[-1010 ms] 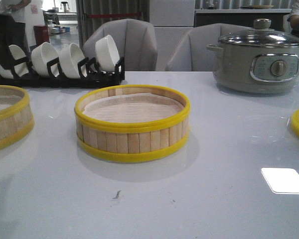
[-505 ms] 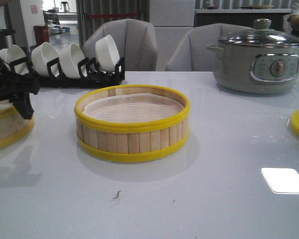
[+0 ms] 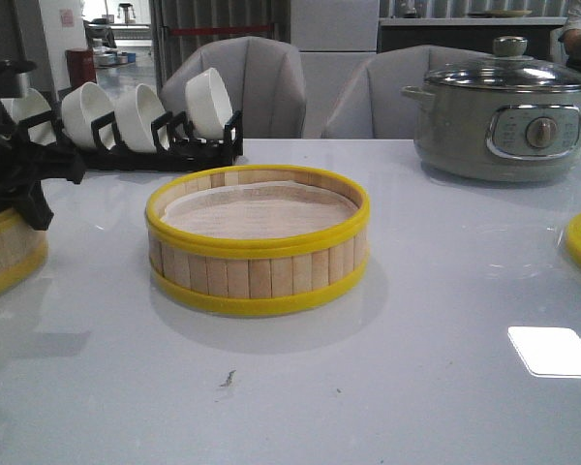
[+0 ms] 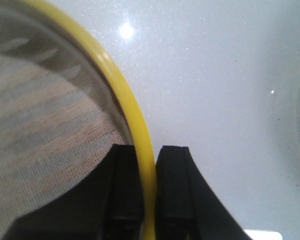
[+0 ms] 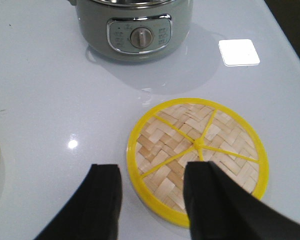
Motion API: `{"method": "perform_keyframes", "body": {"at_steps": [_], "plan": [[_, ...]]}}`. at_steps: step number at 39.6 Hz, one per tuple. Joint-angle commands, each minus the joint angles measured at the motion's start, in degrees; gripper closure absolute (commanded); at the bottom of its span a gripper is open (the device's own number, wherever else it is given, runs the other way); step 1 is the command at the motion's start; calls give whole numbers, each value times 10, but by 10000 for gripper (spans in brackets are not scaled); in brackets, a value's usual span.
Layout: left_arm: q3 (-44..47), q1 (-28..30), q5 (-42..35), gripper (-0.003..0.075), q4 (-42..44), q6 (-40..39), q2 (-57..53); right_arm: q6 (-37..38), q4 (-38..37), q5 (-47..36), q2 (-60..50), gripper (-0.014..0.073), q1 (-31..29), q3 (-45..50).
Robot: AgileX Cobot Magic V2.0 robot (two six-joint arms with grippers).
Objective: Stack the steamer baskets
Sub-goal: 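Reach the left gripper down and grasp the rim of the side steamer basket, then lift the basket with the left gripper and carry it over the centre basket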
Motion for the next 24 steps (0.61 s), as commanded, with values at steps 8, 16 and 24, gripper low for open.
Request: {"method": "perform_keyframes", "body": {"at_steps": [8,16,24], "plan": [[-135,-79,-1,633,1,-1,-45,-2,-1,-38,0,190,0,-22],[-223,-172,25,633,1,-1,-40,-2,-1,-39,0,190,0,-22],[-280,-259,42,633,2,-1,-6,-2,-1,-40,0,190,0,-22]]}}
